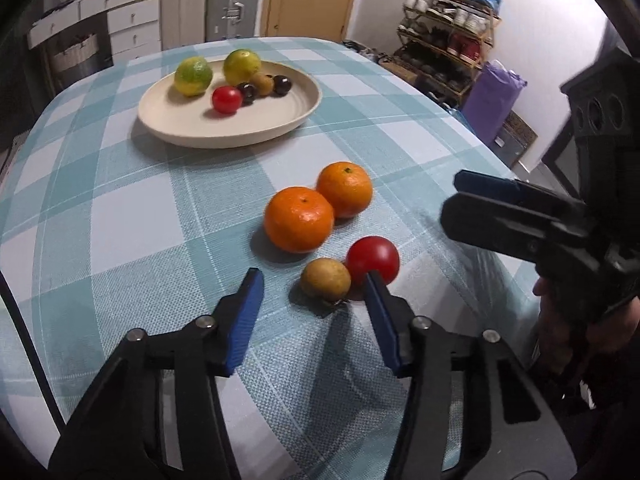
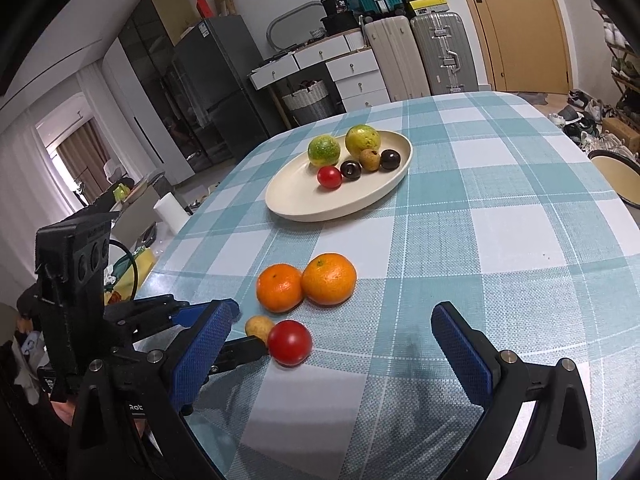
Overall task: Organize fruits
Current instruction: 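Move both grippers back to the remaining fruits on the cloth, then grasp the brown kiwi-like fruit with the left gripper while the right grasps a red tomato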
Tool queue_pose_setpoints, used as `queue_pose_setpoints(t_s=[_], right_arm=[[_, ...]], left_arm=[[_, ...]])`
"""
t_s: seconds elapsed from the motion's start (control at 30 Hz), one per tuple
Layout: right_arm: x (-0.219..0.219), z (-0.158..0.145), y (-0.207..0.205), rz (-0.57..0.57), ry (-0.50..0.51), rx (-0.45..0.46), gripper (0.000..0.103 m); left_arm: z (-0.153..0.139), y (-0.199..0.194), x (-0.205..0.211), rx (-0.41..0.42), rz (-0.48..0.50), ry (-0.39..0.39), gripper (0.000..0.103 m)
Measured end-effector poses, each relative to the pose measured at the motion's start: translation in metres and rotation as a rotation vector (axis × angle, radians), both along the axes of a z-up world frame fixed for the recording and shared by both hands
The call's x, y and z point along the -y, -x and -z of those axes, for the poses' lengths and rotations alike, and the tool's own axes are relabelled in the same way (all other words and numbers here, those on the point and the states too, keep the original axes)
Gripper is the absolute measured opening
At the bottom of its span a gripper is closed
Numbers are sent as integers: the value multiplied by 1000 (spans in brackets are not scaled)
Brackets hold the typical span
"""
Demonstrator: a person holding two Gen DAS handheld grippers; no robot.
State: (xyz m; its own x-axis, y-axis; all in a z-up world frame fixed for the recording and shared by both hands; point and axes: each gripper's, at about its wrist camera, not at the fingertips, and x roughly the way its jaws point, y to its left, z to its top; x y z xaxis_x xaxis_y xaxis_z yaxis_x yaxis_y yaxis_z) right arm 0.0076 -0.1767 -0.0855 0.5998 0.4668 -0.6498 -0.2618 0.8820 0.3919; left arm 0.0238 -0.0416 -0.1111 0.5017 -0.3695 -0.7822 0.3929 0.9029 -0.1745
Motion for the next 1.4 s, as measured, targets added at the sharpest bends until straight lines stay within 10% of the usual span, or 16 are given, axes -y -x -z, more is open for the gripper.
queue_pose_setpoints(t_s=[0.33, 1.4], right_arm=[[-1, 1, 1, -8, -6, -4, 102], [-9, 4, 13, -61, -8, -9, 102]], left_arm=[[3, 2, 2, 3, 57, 44, 23], [-23, 18, -34, 52, -101, 82, 23]])
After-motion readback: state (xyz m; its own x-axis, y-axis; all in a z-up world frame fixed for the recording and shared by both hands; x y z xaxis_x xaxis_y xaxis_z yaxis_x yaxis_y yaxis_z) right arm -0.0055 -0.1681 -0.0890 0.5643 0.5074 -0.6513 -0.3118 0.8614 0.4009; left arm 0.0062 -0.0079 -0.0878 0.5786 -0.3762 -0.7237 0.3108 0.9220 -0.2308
